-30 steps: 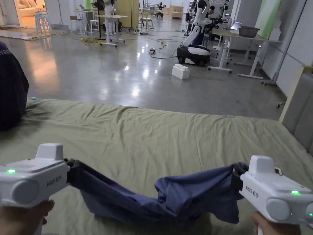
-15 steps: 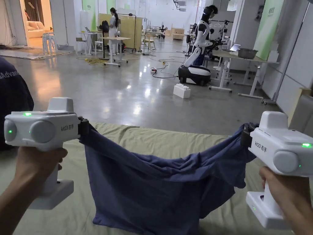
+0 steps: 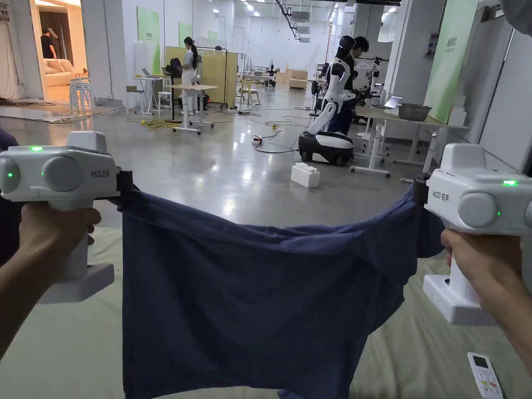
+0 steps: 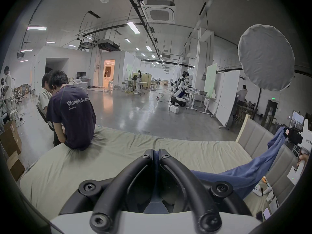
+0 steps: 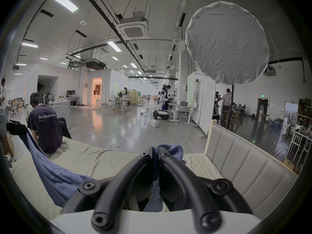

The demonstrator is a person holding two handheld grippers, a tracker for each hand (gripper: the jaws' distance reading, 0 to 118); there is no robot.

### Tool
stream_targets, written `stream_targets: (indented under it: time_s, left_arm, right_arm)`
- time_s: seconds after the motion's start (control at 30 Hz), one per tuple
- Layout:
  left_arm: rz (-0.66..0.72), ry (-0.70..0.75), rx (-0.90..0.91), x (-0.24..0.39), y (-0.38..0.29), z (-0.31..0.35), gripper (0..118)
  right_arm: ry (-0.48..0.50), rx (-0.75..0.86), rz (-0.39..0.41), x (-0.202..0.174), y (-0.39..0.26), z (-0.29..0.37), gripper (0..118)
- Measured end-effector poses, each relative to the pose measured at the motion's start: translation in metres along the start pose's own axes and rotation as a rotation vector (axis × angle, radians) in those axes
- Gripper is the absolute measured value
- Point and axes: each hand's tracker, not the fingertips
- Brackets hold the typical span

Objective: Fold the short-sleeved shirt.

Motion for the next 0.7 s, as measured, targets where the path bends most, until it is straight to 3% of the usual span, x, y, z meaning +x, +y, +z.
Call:
stream_targets:
  time_s: [0.07, 0.1, 0.4, 0.7]
  left_arm:
    - [-0.011, 0.011, 0.014, 0.001, 0.015, -0.001, 6]
    - [-0.012, 0.018, 0.021, 0.001, 0.019, -0.002, 6]
    - [-0.01, 0.04, 0.081, -0.003, 0.058, -0.003, 6]
    - [-0.034, 0.035, 0.037, -0.016, 0.011, -0.016, 6]
  right_arm:
    - [-0.008, 0.035, 0.042, -0.002, 0.015, -0.008, 6]
    - [-0.011, 0.023, 0.014, -0.003, 0.019, -0.011, 6]
    - [-0.052, 0.113, 0.079, -0.01, 0.065, -0.029, 6]
    - [-0.037, 0.033, 0.103, -0.018, 0.001, -0.016, 6]
